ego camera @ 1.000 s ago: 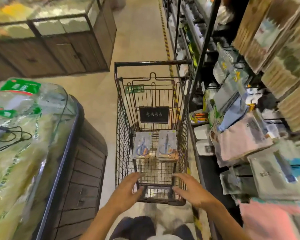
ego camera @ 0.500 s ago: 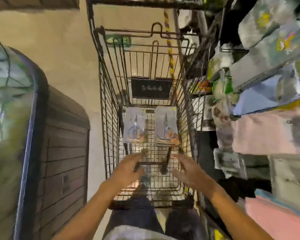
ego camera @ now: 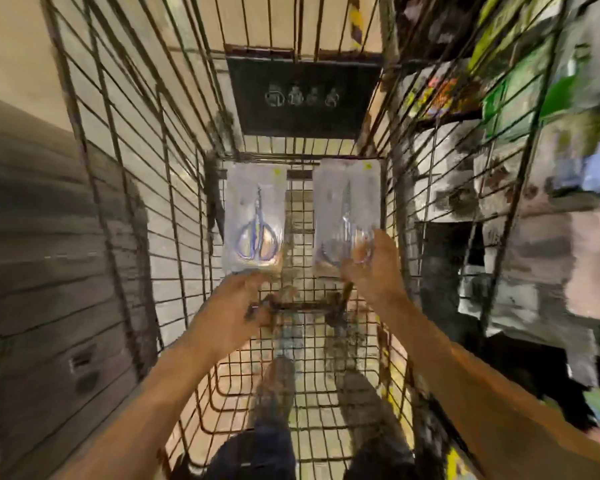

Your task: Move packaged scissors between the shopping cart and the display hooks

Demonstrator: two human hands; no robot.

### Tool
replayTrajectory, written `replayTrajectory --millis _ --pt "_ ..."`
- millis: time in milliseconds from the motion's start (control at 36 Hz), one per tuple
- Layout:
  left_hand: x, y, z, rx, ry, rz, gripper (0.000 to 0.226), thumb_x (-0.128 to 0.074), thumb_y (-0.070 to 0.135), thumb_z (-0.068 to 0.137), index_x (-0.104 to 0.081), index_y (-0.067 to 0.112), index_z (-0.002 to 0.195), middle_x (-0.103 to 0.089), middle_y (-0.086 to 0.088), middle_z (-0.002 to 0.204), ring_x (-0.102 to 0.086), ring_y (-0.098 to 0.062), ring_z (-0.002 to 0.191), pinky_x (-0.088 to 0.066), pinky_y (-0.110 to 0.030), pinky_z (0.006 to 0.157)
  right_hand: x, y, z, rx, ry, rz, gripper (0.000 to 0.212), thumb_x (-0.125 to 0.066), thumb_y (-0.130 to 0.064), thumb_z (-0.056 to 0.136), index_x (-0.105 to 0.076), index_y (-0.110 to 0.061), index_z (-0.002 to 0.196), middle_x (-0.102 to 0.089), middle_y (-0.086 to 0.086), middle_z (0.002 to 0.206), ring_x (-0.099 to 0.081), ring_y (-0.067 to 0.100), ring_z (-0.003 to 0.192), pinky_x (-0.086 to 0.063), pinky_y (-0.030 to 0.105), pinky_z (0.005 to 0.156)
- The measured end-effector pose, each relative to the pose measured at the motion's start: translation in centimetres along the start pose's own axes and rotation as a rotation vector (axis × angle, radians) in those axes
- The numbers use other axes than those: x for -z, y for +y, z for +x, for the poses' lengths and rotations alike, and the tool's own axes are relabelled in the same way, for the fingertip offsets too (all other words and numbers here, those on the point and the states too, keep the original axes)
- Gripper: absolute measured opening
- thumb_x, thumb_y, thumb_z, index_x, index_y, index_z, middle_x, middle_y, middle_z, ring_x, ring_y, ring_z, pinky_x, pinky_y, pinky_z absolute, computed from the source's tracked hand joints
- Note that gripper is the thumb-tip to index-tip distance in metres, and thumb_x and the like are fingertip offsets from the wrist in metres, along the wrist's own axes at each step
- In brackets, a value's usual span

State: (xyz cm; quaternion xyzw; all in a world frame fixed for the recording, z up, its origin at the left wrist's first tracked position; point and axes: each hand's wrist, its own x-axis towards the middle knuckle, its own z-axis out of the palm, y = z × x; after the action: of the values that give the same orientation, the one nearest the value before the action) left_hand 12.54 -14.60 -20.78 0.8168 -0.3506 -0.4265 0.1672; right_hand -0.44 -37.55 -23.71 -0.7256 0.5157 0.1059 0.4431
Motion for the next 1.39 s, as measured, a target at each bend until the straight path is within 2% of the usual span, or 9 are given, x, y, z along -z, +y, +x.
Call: replayTrajectory --millis 250,417,639,722,806,972,1139,1278,1389 --pt "-1.8 -1.7 2.5 -0.018 -0.005 -0.029 0.057 -0.06 0.018 0.096 -0.042 0.023 0.15 -0.048 -0.001 0.149 -0.04 -0.019 0.138 -0.029 -0.024 0.111 -3.2 0.8 4.4 -0.055 0.168 0.022 0.108 -0.093 -0.026 0.065 -0.026 -0.018 0.15 -0.042 0.008 0.143 -0.043 0.027 0.132 -0.045 0.05 0.109" --pt "-1.8 -1.6 2.4 0.01 -0.003 -0.052 0.057 -0.059 0.021 0.098 -0.04 0.027 0.151 -0.048 0.001 0.149 -0.038 -0.015 0.138 -0.024 -0.018 0.108 -3.4 1.7 3.0 -0.032 0.189 0.027 0.08 -0.083 -0.018 0.081 -0.04 0.0 0.145 -0.031 0.01 0.16 -0.025 0.031 0.149 -0.028 0.049 0.121" --pt "-1.6 -0.5 2.5 0.055 -0.027 -0.085 0.067 -0.057 0.023 0.099 -0.024 0.034 0.157 -0.035 0.006 0.159 -0.031 -0.013 0.144 -0.025 -0.021 0.111 -3.3 2.2 1.6 -0.066 0.222 0.188 0.108 -0.092 -0.023 0.065 -0.027 -0.032 0.152 -0.048 0.002 0.14 -0.061 0.011 0.103 -0.062 0.043 0.081" --pt "-1.9 -0.3 2.8 0.092 -0.03 -0.13 0.069 -0.056 0.023 0.1 -0.021 0.037 0.157 -0.031 0.007 0.162 -0.029 -0.013 0.147 -0.029 -0.027 0.114 -3.5 2.6 0.9 -0.112 0.112 0.275 0.11 -0.091 -0.021 0.067 -0.023 -0.044 0.151 -0.053 -0.001 0.139 -0.065 0.021 0.111 -0.064 0.047 0.072" --pt "-2.3 -0.1 3.0 0.123 -0.005 -0.221 0.065 -0.057 0.028 0.1 -0.025 0.041 0.155 -0.036 0.01 0.159 -0.038 -0.01 0.142 -0.034 -0.027 0.111 -3.1 2.7 -0.2 -0.06 0.047 0.318 0.108 -0.09 -0.015 0.071 -0.024 -0.037 0.154 -0.053 -0.013 0.133 -0.062 0.014 0.11 -0.058 0.016 0.062" --pt "-3.0 1.5 3.4 0.209 0.066 -0.574 0.062 -0.062 0.025 0.098 -0.033 0.038 0.152 -0.055 0.01 0.138 -0.059 -0.005 0.113 -0.045 -0.009 0.085 -2.5 2.2 -3.7 -0.039 -0.049 0.462 0.109 -0.092 -0.017 0.068 -0.026 -0.042 0.152 -0.058 -0.026 0.119 -0.065 0.003 0.103 -0.062 0.038 0.083" --pt "-2.9 3.7 3.0 0.303 0.149 -0.986 0.077 -0.073 0.026 0.09 -0.028 0.045 0.15 -0.065 0.012 0.125 -0.063 0.01 0.107 -0.049 -0.005 0.081 -2.7 0.5 -7.2 0.004 -0.165 0.565 0.1 -0.085 -0.008 0.077 -0.026 -0.037 0.153 -0.058 -0.041 0.107 -0.059 -0.027 0.086 -0.049 0.004 0.06" --pt "-2.6 3.3 2.8 0.316 0.241 -1.124 0.092 -0.082 0.013 0.076 -0.033 0.05 0.145 -0.068 0.001 0.13 -0.068 -0.016 0.116 -0.058 -0.036 0.094 -3.7 0.3 -7.6 0.028 -0.271 0.573 0.093 -0.084 -0.014 0.08 -0.029 -0.047 0.147 -0.054 -0.041 0.125 -0.057 -0.019 0.111 -0.052 0.008 0.079" --pt "-1.7 2.3 2.4 0.317 0.285 -1.157 0.092 -0.077 -0.002 0.079 -0.036 0.044 0.148 -0.07 -0.002 0.128 -0.068 -0.021 0.116 -0.059 -0.039 0.092 -3.3 0.5 -6.3 0.018 -0.265 0.493 0.057 -0.074 -0.023 0.09 -0.048 -0.039 0.138 -0.063 -0.012 0.125 -0.063 -0.01 0.102 -0.053 0.01 0.077"
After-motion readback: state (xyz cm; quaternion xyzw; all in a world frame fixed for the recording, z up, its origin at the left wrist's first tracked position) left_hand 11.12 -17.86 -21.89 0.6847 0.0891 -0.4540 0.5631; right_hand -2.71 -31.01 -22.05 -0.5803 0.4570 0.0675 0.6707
